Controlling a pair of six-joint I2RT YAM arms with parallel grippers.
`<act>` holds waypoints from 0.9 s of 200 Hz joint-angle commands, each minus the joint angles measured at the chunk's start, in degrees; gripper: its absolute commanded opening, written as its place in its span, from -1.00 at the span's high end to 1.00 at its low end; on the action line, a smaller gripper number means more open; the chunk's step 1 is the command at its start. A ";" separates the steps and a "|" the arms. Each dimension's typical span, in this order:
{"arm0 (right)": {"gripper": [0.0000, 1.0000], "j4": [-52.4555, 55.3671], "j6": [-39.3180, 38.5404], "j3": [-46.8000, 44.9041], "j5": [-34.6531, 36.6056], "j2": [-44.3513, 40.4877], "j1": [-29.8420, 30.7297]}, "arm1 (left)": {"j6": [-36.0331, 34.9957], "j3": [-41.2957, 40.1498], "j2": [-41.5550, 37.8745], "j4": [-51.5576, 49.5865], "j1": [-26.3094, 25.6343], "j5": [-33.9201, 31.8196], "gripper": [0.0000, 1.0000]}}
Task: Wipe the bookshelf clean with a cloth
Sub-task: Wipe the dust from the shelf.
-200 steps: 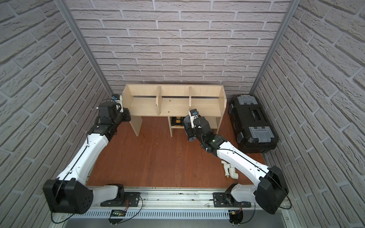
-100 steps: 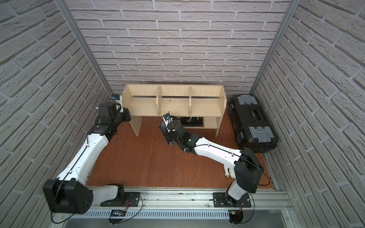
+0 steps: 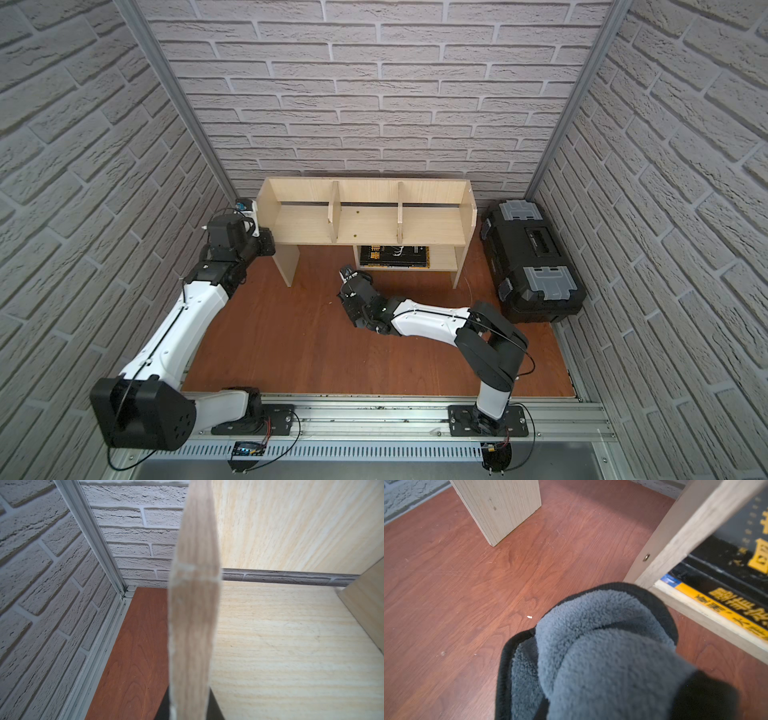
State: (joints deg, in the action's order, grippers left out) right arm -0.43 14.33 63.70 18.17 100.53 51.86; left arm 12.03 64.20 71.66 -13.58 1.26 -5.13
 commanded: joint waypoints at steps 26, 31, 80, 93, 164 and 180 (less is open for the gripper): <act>0.95 0.10 -4.25 8.12 2.77 -6.01 0.31 | -0.65 -1.20 -0.77 1.19 -0.99 0.20 1.00; 0.95 0.32 -4.82 8.86 3.15 -6.18 0.27 | -0.71 -1.19 -0.80 1.17 -1.00 0.13 1.00; 0.95 -0.72 -3.93 8.59 3.13 -4.73 0.33 | -0.78 -1.28 -0.91 1.28 -1.00 0.12 1.00; 0.95 -1.12 -2.00 6.71 2.34 -3.76 0.27 | -0.78 -1.30 -1.04 1.27 -1.06 0.14 1.00; 0.94 -9.41 5.31 -3.37 -0.24 1.74 0.64 | -0.78 -1.43 -0.92 1.27 -0.99 0.20 1.00; 0.95 -9.26 5.23 -3.15 0.27 2.06 0.69 | -0.85 -1.45 -1.04 1.30 -1.07 0.12 1.00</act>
State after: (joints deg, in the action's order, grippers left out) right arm -4.54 17.63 60.07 18.52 103.15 52.01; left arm 11.97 63.94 71.53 -13.23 1.26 -5.13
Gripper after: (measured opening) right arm 0.114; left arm 0.171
